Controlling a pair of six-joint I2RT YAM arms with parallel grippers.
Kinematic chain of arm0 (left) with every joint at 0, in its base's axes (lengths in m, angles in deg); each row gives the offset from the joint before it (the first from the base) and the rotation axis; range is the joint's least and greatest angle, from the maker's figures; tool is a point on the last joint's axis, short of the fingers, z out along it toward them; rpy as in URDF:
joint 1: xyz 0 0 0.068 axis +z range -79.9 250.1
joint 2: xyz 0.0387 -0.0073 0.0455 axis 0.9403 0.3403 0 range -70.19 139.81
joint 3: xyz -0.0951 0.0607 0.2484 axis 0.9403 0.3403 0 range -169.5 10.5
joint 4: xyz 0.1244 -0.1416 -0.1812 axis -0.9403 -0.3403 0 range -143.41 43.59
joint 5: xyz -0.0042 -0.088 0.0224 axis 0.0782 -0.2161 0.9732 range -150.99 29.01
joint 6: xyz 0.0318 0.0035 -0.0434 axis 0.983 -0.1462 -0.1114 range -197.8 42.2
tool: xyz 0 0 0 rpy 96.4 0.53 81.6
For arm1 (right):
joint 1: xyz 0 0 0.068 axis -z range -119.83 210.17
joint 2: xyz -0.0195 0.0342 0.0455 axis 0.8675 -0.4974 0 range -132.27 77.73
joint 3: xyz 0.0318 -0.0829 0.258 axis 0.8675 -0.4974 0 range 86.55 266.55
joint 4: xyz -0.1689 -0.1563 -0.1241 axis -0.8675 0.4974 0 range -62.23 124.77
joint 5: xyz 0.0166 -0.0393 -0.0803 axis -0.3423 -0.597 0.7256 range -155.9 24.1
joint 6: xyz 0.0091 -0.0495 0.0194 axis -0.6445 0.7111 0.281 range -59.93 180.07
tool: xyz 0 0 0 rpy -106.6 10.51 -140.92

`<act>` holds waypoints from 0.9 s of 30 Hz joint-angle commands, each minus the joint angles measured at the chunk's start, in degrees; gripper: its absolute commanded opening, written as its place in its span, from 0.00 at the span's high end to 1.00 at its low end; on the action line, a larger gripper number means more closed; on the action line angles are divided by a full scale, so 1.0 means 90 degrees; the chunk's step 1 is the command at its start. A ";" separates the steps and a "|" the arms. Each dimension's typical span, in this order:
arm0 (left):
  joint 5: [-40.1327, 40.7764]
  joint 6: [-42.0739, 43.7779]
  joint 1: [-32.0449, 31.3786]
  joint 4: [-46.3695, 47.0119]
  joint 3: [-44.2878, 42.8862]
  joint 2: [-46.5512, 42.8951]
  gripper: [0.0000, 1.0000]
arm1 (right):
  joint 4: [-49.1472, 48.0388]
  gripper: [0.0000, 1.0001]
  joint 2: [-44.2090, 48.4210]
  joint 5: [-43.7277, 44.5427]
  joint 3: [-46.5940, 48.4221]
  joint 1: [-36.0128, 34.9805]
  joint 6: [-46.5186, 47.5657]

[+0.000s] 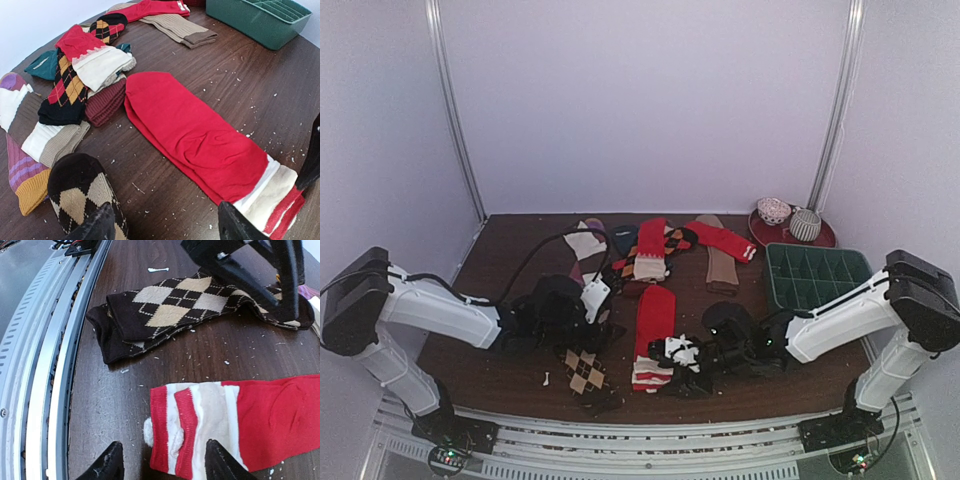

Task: Roll the socks
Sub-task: Roll a pair of socks at the center of the board.

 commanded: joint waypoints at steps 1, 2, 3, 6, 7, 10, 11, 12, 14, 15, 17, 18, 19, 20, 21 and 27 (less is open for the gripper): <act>-0.0008 0.0009 0.0037 0.0217 0.0051 0.0015 0.30 | 0.0044 0.44 -0.0290 0.0143 0.0104 -0.0130 0.0132; -0.0009 0.0007 0.0037 0.0218 0.0056 0.0009 0.29 | 0.0005 0.44 -0.0336 0.0217 0.0113 -0.0136 0.0122; -0.0009 0.0011 0.0040 0.0212 0.0051 0.0015 0.29 | -0.0044 0.44 -0.0376 0.0290 0.0101 -0.0139 0.0134; -0.0004 0.0026 0.0037 0.0199 0.0047 0.0006 0.29 | -0.0169 0.45 -0.0448 0.0525 0.0118 -0.0133 0.0186; 0.0000 0.0035 0.0037 0.0199 0.0047 0.0002 0.29 | -0.0208 0.45 -0.0474 0.0596 0.0118 -0.0132 0.0194; -0.0009 0.0036 0.0037 0.0198 0.0047 0.0023 0.29 | -0.0323 0.46 -0.0537 0.0733 0.0099 -0.0137 0.0199; -0.0022 0.0036 0.0038 0.0191 0.0040 0.0026 0.29 | -0.0263 0.47 -0.0510 0.0771 0.0121 -0.0151 0.0192; -0.0019 0.0035 0.0039 0.0184 0.0038 0.0026 0.29 | -0.0252 0.47 -0.0445 0.0818 0.0108 -0.0181 0.0189; -0.0009 0.0031 0.0042 0.0177 0.0045 0.0026 0.29 | -0.0299 0.47 -0.0174 0.0839 0.0039 -0.0222 0.0171; 0.0000 0.0033 0.0043 0.0179 0.0042 0.0031 0.29 | -0.0298 0.47 -0.0037 0.0839 0.0034 -0.0228 0.0154; -0.0004 0.0045 0.0046 0.0170 0.0024 0.0065 0.29 | -0.0247 0.46 0.0138 0.0849 0.0033 -0.0229 0.0208; -0.0005 0.0052 0.0046 0.0170 0.0007 0.0085 0.29 | -0.0197 0.46 0.0109 0.0849 0.0038 -0.0225 0.0267; -0.0008 0.0050 0.0051 0.0156 -0.0014 0.0112 0.29 | -0.0159 0.45 0.0014 0.0832 0.0060 -0.0222 0.0292; -0.0014 0.0055 0.0052 0.0157 -0.0035 0.0133 0.29 | -0.0115 0.45 -0.0115 0.0797 0.0090 -0.0222 0.0341; -0.0018 0.0053 0.0047 0.0160 -0.0055 0.0149 0.29 | -0.0049 0.45 -0.0273 0.0718 0.0145 -0.0220 0.0337; -0.0005 0.0055 0.0046 0.0105 -0.0046 0.0111 0.29 | -0.0098 0.46 -0.0848 0.0548 0.0207 -0.0221 0.0228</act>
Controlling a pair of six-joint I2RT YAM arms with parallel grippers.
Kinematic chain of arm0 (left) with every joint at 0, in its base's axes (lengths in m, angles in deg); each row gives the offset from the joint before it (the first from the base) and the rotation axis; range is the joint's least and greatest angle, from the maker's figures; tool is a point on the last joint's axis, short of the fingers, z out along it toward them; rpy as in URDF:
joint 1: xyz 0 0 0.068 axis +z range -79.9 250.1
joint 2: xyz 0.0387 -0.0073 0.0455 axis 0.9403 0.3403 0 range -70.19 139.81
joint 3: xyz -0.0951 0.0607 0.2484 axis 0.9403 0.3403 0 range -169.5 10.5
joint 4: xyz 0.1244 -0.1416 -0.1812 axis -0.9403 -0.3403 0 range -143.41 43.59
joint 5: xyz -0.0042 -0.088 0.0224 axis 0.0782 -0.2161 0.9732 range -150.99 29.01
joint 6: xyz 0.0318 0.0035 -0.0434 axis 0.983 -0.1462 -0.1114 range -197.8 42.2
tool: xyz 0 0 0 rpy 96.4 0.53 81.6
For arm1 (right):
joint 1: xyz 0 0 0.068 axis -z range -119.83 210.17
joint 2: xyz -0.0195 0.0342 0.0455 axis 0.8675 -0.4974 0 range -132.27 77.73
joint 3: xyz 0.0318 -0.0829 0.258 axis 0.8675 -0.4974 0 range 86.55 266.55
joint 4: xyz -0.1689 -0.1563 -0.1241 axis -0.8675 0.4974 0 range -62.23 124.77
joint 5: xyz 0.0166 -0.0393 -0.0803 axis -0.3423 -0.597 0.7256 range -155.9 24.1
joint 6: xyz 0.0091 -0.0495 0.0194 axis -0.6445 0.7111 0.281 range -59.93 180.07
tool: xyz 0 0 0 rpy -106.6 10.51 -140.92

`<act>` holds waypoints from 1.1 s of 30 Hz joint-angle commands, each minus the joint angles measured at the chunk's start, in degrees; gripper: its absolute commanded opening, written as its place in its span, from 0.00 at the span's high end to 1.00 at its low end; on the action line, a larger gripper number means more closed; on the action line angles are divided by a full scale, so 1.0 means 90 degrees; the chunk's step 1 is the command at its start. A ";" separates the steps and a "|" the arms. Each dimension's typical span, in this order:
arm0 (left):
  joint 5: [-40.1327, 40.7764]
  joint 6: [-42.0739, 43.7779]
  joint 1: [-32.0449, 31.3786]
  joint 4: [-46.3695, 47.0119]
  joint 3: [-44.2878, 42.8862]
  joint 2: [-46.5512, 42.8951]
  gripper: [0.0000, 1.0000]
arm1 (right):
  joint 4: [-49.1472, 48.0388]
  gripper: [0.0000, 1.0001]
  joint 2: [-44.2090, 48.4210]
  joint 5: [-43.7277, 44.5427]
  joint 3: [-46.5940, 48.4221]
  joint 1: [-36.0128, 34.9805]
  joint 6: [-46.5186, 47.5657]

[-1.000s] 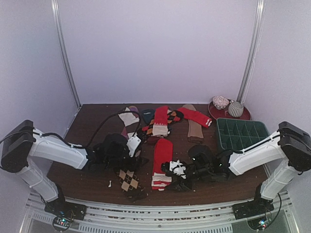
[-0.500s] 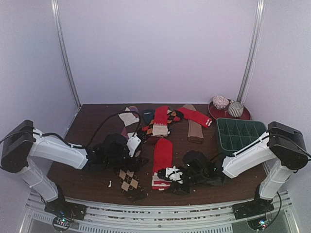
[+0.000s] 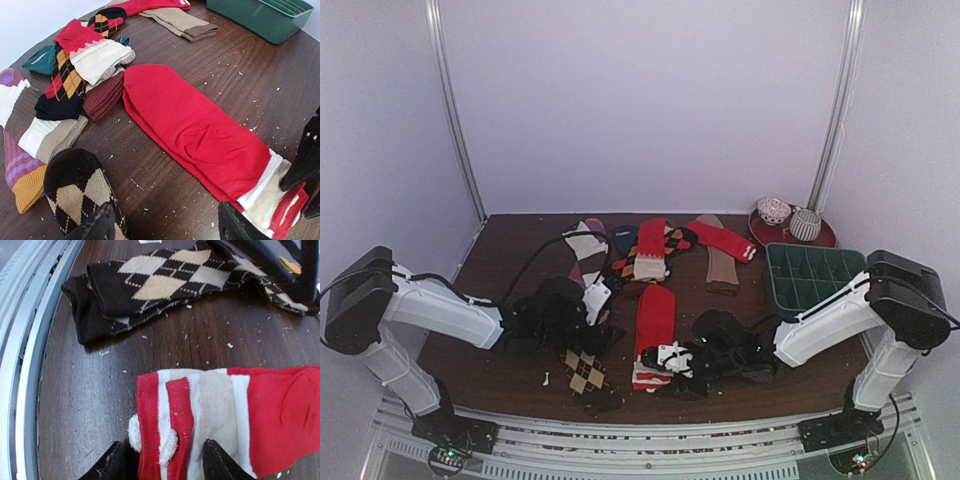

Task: Roll the socks
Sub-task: Roll a pair of socks at the center of the board.

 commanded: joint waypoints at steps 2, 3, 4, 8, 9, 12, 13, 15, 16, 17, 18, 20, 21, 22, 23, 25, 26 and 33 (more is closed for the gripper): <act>0.0010 0.0070 0.0046 0.0098 -0.0036 -0.0032 0.29 | 0.0070 0.46 -0.0356 -0.0026 0.0052 -0.0031 -0.0012; 0.0011 0.0073 0.0046 0.0087 -0.0038 -0.0034 0.29 | 0.0067 0.46 -0.0387 -0.0001 0.0053 -0.0031 -0.0031; 0.0003 0.0077 0.0046 0.0068 -0.0041 -0.0044 0.29 | 0.0067 0.48 -0.0417 0.0054 0.0064 -0.0031 -0.0070; -0.0086 0.0103 0.0046 0.0075 -0.0025 -0.0097 0.29 | 0.0185 0.63 -0.0554 0.0367 0.0078 -0.0038 -0.0403; -0.0137 0.0117 0.0046 0.0088 -0.0011 -0.0116 0.30 | 0.0242 0.69 -0.0566 0.0441 0.0092 -0.0032 -0.0546; -0.0301 0.0206 0.0046 0.0138 0.0022 -0.0162 0.30 | 0.0629 0.83 -0.0555 0.0356 0.0231 0.0049 -0.1034; -0.0360 0.0248 0.0046 0.0156 0.0032 -0.0169 0.31 | 0.0771 0.86 -0.0556 0.0156 0.0291 0.0111 -0.1207; -0.0541 0.0362 0.0046 0.0223 0.0074 -0.0220 0.33 | 0.0978 0.90 -0.0554 -0.0398 0.0382 0.0302 -0.1729; -0.0683 0.0433 0.0046 0.0281 0.0119 -0.0263 0.34 | 0.1029 0.91 -0.0559 -0.0730 0.0397 0.0410 -0.1984; -0.0866 0.0508 0.0046 0.0380 0.0168 -0.0306 0.35 | 0.1103 0.92 -0.0602 -0.1032 0.0442 0.0538 -0.2265; -0.1045 0.0578 0.0046 0.0469 0.0225 -0.0359 0.36 | 0.1206 0.92 -0.0666 -0.1364 0.0503 0.0669 -0.2500; -0.1481 0.0697 0.0046 0.0724 0.0331 -0.0434 0.36 | 0.1372 0.92 -0.0819 -0.1998 0.0597 0.0940 -0.3008; -0.1698 0.0743 0.0046 0.0832 0.0354 -0.0450 0.36 | 0.1498 0.92 -0.0941 -0.2266 0.0667 0.1071 -0.3186; -0.1956 0.0791 0.0046 0.0946 0.0372 -0.0433 0.36 | 0.1680 0.92 -0.1062 -0.2457 0.0759 0.1174 -0.3332; -0.2185 0.0842 0.0046 0.1042 0.0370 -0.0392 0.34 | 0.1830 0.92 -0.1167 -0.2614 0.0846 0.1262 -0.3460; -0.2590 0.0902 0.0046 0.1232 0.0334 -0.0265 0.33 | 0.2069 0.92 -0.1405 -0.2917 0.0993 0.1457 -0.3731; -0.2737 0.0916 0.0046 0.1329 0.0308 -0.0183 0.32 | 0.2097 0.92 -0.1524 -0.3167 0.1029 0.1551 -0.3853; -0.3669 0.1013 0.0029 0.1745 0.0055 0.0466 0.32 | 0.2476 0.93 -0.1788 -0.3747 0.1174 0.1946 -0.4092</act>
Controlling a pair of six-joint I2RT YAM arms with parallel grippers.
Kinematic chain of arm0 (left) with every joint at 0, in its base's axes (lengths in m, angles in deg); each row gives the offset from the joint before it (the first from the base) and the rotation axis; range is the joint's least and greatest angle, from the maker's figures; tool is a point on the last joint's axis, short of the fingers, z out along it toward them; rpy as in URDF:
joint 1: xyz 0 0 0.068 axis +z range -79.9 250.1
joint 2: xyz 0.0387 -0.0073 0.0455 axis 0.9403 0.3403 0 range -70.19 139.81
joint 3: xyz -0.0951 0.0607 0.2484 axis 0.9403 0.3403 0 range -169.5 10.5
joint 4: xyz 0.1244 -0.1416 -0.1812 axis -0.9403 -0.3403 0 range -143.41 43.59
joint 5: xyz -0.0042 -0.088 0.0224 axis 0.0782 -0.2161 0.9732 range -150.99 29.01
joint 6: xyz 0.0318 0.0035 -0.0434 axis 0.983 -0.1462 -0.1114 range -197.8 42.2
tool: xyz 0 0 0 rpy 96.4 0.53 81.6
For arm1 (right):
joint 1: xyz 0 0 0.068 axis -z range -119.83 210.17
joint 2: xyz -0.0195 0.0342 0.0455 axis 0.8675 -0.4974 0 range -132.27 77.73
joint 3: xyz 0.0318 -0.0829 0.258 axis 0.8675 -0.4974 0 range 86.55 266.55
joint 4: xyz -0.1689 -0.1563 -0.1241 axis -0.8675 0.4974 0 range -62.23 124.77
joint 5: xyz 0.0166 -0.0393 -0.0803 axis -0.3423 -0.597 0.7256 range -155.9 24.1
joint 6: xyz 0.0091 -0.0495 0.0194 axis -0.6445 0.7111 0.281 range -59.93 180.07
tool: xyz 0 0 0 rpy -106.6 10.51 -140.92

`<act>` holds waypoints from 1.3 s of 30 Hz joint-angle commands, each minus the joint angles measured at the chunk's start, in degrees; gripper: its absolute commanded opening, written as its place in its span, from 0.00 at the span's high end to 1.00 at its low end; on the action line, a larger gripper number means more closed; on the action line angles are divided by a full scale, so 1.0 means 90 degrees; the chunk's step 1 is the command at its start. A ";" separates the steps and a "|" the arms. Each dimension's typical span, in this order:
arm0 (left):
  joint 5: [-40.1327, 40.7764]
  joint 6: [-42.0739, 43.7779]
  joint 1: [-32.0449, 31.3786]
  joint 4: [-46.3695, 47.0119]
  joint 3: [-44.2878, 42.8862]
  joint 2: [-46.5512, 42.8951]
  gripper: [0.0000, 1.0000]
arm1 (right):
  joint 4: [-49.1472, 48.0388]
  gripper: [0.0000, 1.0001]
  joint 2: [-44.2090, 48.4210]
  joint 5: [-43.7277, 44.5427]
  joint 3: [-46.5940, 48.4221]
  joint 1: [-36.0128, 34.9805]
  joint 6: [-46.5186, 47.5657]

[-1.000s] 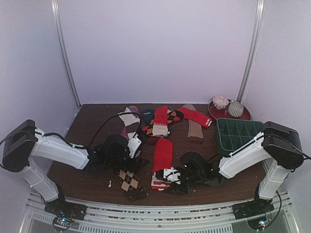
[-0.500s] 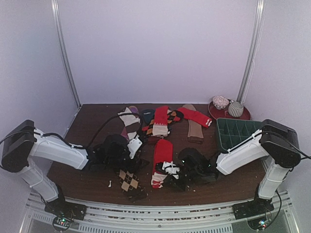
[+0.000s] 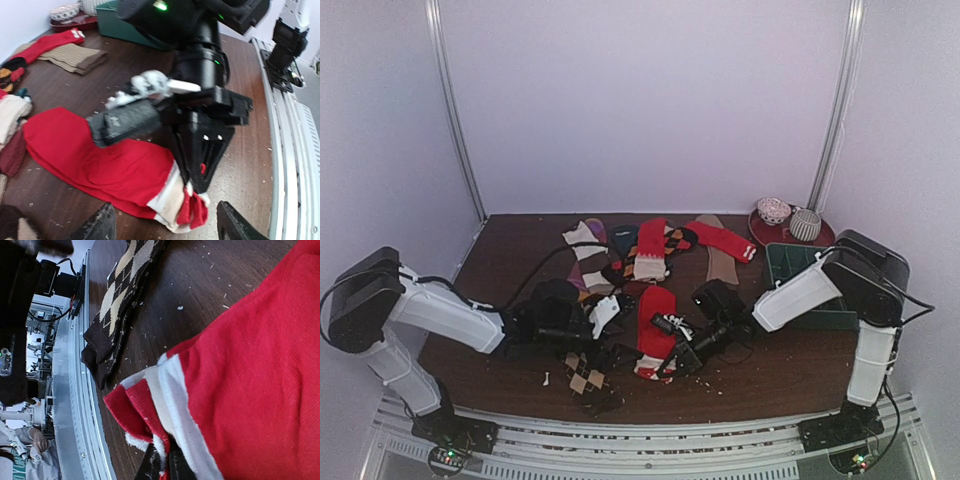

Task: Roll the socks
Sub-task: Roll a pair of socks at the center of the board.

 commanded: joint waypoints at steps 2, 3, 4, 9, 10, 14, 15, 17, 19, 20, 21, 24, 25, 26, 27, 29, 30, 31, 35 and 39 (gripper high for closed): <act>-0.0961 0.0203 -0.0008 0.0600 -0.0286 0.0529 0.32 | 0.1335 0.93 -0.0388 -0.0040 -0.0050 0.0247 -0.0289; -0.0983 0.0211 -0.0044 0.0615 -0.0313 0.0611 0.32 | 0.1384 0.93 -0.0404 -0.0020 -0.0020 0.0268 -0.0295; -0.0990 0.0236 -0.0084 0.0602 -0.0354 0.0733 0.33 | 0.1445 0.94 -0.0436 -0.0015 0.0008 0.0288 -0.0271; -0.1032 0.0335 -0.0190 0.0523 -0.0588 0.1165 0.33 | 0.1548 0.93 -0.0552 0.0004 0.0035 0.0356 -0.0247; -0.1058 0.0344 -0.0192 0.0526 -0.0613 0.1216 0.34 | 0.1543 0.94 -0.0553 0.0006 0.0025 0.0368 -0.0252; -0.1085 0.0365 -0.0213 0.0493 -0.0720 0.1445 0.42 | 0.1507 0.93 -0.0556 0.0019 0.0039 0.0384 -0.0267; -0.1085 0.0368 -0.0212 0.0487 -0.0733 0.1499 0.45 | 0.1518 0.93 -0.0571 0.0024 0.0052 0.0389 -0.0261; -0.1076 0.0365 -0.0212 0.0500 -0.0737 0.1608 0.49 | 0.1528 0.93 -0.0591 0.0041 0.0074 0.0395 -0.0239; -0.1060 0.0350 -0.0213 0.0530 -0.0735 0.1699 0.51 | 0.1512 0.93 -0.0602 0.0044 0.0075 0.0400 -0.0243; -0.1048 0.0347 -0.0212 0.0550 -0.0735 0.1755 0.51 | 0.1505 0.94 -0.0611 0.0051 0.0075 0.0403 -0.0238; -0.1044 0.0338 -0.0212 0.0554 -0.0735 0.1779 0.52 | 0.1495 0.93 -0.0620 0.0054 0.0074 0.0400 -0.0240; -0.1020 0.0333 -0.0212 0.0536 -0.0773 0.1930 0.57 | 0.1446 0.93 -0.0620 0.0074 0.0052 0.0408 -0.0278; -0.1025 0.0332 -0.0212 0.0532 -0.0774 0.1963 0.59 | 0.1433 0.93 -0.0617 0.0081 0.0043 0.0410 -0.0285; -0.1024 0.0326 -0.0212 0.0542 -0.0774 0.1990 0.60 | 0.1420 0.93 -0.0614 0.0088 0.0036 0.0407 -0.0300; -0.1029 0.0317 -0.0212 0.0540 -0.0774 0.2020 0.62 | 0.1404 0.93 -0.0610 0.0097 0.0031 0.0412 -0.0305; -0.1030 0.0298 -0.0207 0.0513 -0.0799 0.2086 0.66 | 0.1379 0.93 -0.0602 0.0103 0.0032 0.0413 -0.0332; -0.1037 0.0297 -0.0212 0.0497 -0.0819 0.2118 0.69 | 0.1355 0.93 -0.0589 0.0103 0.0028 0.0408 -0.0345; -0.1038 0.0287 -0.0212 0.0479 -0.0844 0.2153 0.73 | 0.1351 0.93 -0.0588 0.0110 0.0029 0.0411 -0.0350; -0.1002 0.0188 -0.0212 0.0454 -0.0869 0.2229 1.00 | 0.1313 0.92 -0.0579 0.0113 0.0030 0.0403 -0.0359; -0.0940 0.0091 -0.0212 0.0373 -0.0770 0.2205 1.00 | 0.1258 0.91 -0.0569 0.0118 0.0033 0.0413 -0.0384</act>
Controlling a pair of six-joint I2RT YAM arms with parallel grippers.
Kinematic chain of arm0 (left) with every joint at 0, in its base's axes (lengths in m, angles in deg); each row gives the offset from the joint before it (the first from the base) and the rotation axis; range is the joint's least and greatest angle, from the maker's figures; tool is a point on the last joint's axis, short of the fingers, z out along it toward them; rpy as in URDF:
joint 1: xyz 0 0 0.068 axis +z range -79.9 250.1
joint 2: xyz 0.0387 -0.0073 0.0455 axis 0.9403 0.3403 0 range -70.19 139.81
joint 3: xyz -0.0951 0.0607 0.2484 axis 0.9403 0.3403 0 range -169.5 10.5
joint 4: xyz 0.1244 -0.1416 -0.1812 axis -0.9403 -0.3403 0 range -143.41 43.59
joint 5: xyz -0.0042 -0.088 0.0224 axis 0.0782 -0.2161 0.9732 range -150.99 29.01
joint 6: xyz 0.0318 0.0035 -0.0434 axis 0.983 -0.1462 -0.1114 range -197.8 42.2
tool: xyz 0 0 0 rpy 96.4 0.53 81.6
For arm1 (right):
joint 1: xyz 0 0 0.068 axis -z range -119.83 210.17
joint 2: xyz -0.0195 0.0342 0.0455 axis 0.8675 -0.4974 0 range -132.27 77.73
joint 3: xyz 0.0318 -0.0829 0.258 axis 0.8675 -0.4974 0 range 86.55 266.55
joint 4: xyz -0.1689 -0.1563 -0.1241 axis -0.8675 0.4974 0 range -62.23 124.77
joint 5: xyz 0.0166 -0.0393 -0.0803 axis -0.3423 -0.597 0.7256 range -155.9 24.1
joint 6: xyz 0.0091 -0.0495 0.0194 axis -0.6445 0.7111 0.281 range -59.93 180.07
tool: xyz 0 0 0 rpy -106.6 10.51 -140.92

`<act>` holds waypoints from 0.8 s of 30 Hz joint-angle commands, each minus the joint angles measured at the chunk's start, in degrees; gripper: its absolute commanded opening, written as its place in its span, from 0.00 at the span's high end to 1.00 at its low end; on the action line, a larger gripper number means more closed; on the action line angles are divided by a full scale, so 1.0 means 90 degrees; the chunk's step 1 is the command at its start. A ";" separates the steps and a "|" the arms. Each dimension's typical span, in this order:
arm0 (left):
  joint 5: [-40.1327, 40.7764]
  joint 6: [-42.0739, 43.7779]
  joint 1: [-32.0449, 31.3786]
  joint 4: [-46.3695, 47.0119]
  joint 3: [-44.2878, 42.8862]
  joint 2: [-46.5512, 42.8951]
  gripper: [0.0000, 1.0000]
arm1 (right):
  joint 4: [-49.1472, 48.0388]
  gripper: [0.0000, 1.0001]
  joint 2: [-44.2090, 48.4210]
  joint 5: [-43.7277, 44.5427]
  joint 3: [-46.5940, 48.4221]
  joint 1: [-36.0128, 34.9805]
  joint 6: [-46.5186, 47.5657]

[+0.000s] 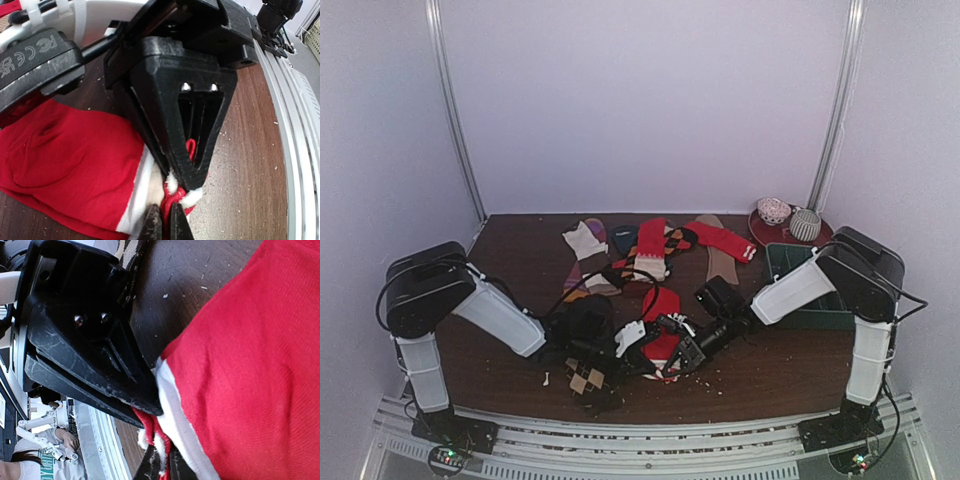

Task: Roll the socks
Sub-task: Roll a pair of socks at the center of the board.

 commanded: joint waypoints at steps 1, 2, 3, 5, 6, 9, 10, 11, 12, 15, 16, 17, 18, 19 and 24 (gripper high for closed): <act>0.0068 -0.0169 -0.0028 0.0024 0.0058 0.0112 1.00 | 0.0591 0.90 -0.0312 0.0830 -0.0220 0.0066 -0.0084; 0.0110 -0.0231 -0.0023 0.0020 0.0088 0.0112 1.00 | 0.0565 0.90 -0.0308 0.0813 -0.0225 0.0066 -0.0093; 0.0168 -0.0335 -0.0013 -0.0016 0.0081 0.0133 1.00 | 0.0547 0.89 -0.0245 0.0810 -0.0231 0.0063 -0.0069; 0.0236 -0.0562 0.0031 -0.0232 -0.0014 0.0211 1.00 | 0.0419 0.86 0.0011 0.0842 -0.0287 0.0061 0.0042; 0.0294 -0.0716 0.0065 -0.0380 -0.0071 0.0262 1.00 | 0.0339 0.84 0.0245 0.0910 -0.0368 0.0057 0.0137; 0.0332 -0.1163 0.0168 -0.0718 -0.0112 0.0303 1.00 | -0.0167 0.75 0.1212 0.1177 -0.0709 0.0049 0.0480; 0.0312 -0.1293 0.0176 -0.0766 -0.0070 0.0270 1.00 | -0.0386 0.73 0.1547 0.1303 -0.0869 0.0031 0.0616; 0.0299 -0.1415 0.0184 -0.0801 -0.0014 0.0227 1.00 | -0.0570 0.69 0.1891 0.1491 -0.1023 0.0003 0.0785; 0.0262 -0.1553 0.0187 -0.0815 0.0046 0.0191 1.00 | -0.0689 0.65 0.2191 0.1711 -0.1164 -0.0048 0.1002; 0.0185 -0.1901 0.0206 -0.0996 0.0042 0.0169 1.00 | -0.0909 0.59 0.2752 0.2441 -0.1497 -0.0326 0.1686; 0.0166 -0.1996 0.0215 -0.1052 0.0028 0.0186 1.00 | -0.0985 0.57 0.2851 0.2676 -0.1589 -0.0463 0.1918; 0.0168 -0.2095 0.0216 -0.1103 0.0018 0.0205 1.00 | -0.1090 0.56 0.2920 0.2975 -0.1668 -0.0682 0.2112; 0.0158 -0.2180 0.0216 -0.1146 0.0007 0.0222 1.00 | -0.1182 0.55 0.2956 0.3306 -0.1743 -0.0854 0.2302; 0.0138 -0.2249 0.0225 -0.1190 -0.0010 0.0242 1.00 | -0.1279 0.54 0.2959 0.3575 -0.1802 -0.1037 0.2501; 0.0104 -0.2444 0.0232 -0.1378 -0.0043 0.0294 1.00 | -0.1773 0.53 0.2689 0.4320 -0.1901 -0.1565 0.3057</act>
